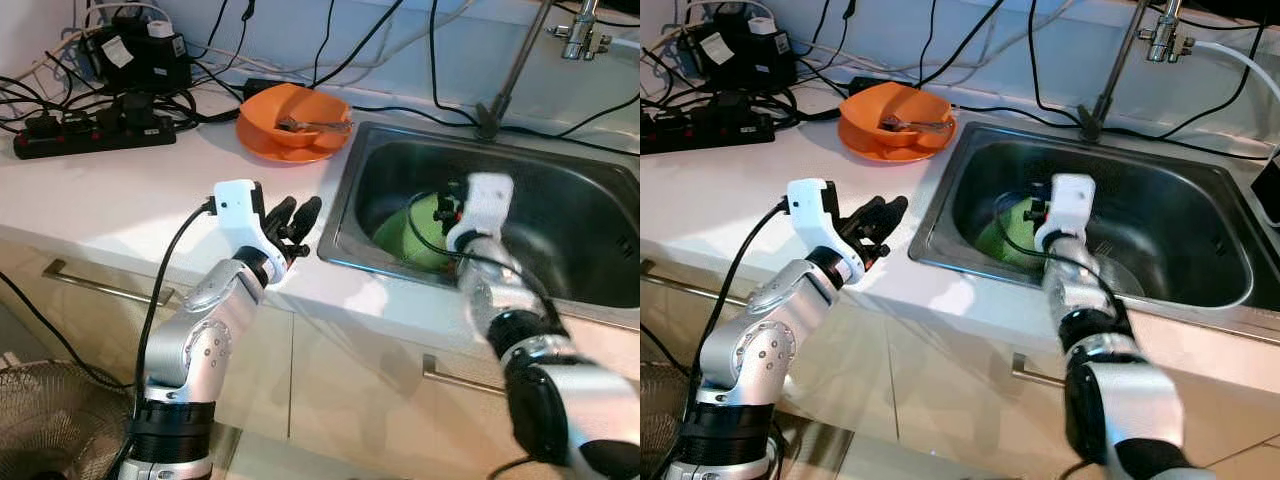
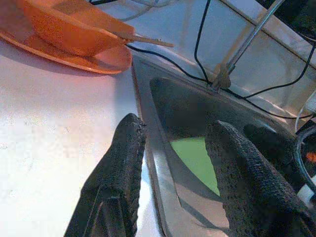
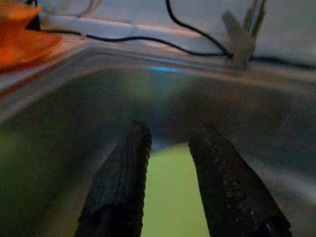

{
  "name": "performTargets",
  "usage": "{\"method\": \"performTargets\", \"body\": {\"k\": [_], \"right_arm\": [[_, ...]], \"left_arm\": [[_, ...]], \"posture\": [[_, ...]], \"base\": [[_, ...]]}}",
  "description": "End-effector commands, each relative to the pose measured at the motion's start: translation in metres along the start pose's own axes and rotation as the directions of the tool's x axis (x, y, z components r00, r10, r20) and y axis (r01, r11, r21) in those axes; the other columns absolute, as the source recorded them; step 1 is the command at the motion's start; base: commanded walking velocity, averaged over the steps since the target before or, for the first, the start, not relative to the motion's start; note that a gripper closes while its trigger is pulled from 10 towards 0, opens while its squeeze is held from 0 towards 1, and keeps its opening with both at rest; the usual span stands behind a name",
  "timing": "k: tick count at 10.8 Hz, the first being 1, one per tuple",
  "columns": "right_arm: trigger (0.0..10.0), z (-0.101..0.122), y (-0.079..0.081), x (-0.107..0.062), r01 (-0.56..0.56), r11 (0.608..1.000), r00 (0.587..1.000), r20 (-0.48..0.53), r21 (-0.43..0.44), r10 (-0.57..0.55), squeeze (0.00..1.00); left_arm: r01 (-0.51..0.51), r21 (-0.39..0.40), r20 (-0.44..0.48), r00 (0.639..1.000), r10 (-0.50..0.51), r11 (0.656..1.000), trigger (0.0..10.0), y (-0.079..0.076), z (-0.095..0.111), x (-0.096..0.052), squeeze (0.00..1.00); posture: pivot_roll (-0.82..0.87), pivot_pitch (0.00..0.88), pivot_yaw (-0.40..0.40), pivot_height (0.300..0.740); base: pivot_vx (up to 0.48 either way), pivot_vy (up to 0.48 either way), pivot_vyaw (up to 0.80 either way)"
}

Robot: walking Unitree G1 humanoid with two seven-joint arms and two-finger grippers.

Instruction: Kitchen organization

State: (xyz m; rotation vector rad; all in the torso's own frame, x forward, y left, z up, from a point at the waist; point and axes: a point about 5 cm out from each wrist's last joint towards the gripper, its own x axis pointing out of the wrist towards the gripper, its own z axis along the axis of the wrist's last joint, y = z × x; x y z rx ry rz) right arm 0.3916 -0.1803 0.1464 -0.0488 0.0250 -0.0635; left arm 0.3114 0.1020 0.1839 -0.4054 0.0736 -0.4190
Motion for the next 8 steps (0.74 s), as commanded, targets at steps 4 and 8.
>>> {"method": "performTargets", "body": {"k": [4, 8], "right_arm": [[10.0, 0.031, -0.003, 0.01, 0.014, 0.998, 0.998, 0.063, -0.054, -0.011, 0.0], [10.0, 0.048, 0.028, 0.008, -0.112, 0.992, 0.981, 0.164, 0.061, 0.101, 0.0]], "left_arm": [[0.017, 0.005, -0.02, 1.0, -0.017, 1.0, 10.0, -0.004, -0.004, -0.001, 0.0], [-0.112, 0.171, 0.03, 0.994, 0.109, 0.979, 10.0, 0.01, 0.004, 0.003, 0.0]], "posture": [[0.25, 0.042, -0.048, 0.74], [0.25, 0.025, -0.044, 0.74]], "base": [[0.0, 0.0, 0.0], [0.0, 0.0, 0.0]]}}
